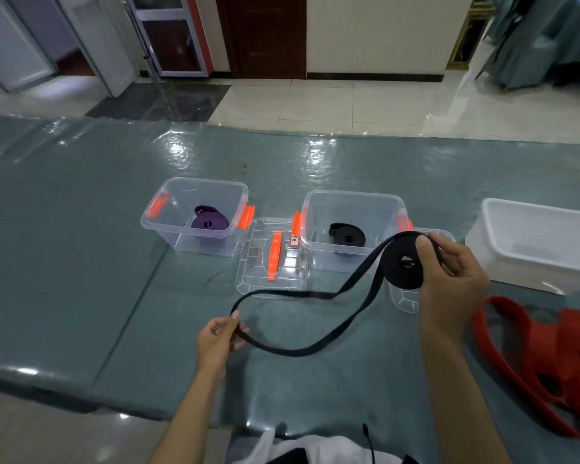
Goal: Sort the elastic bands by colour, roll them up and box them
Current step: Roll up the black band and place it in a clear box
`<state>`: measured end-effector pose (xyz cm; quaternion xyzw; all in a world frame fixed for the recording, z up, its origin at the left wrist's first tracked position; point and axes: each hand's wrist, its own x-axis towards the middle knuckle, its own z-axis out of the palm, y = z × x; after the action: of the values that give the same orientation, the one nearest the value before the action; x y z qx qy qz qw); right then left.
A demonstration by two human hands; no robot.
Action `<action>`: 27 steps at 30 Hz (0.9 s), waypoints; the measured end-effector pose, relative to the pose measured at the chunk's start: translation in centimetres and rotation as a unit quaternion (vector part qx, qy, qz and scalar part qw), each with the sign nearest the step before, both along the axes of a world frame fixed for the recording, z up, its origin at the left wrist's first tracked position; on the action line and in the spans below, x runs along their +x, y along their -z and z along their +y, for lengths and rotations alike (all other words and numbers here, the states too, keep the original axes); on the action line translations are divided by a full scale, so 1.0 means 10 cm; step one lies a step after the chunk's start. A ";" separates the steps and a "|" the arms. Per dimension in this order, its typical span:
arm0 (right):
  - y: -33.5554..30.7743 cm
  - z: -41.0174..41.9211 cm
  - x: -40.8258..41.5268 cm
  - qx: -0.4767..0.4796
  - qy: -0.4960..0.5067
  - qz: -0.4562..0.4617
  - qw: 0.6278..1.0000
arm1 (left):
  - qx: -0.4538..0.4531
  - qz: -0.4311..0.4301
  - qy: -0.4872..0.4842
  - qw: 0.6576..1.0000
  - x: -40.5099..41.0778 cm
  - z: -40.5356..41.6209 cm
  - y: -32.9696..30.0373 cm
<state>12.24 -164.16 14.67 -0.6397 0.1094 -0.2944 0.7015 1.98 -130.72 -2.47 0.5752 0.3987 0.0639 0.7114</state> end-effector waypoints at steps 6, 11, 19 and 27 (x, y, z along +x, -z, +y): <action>0.04 -0.01 0.03 -0.005 0.002 0.003 1.000 | -0.180 0.016 0.028 0.983 0.04 0.07 0.04; 0.04 -0.01 0.06 -0.006 0.004 0.007 1.000 | -0.169 -0.006 0.072 0.983 -0.04 0.10 0.01; 0.04 0.01 0.07 -0.011 0.001 0.003 1.000 | -0.033 0.030 0.043 0.998 -0.01 0.04 0.08; 0.02 0.02 0.06 -0.007 0.002 0.004 1.000 | -0.087 0.039 0.064 0.993 -0.01 0.09 0.08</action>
<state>12.85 -163.97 14.45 -0.6457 0.1111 -0.2945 0.6957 1.88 -129.77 -3.24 0.5376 0.3926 -0.0386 0.7453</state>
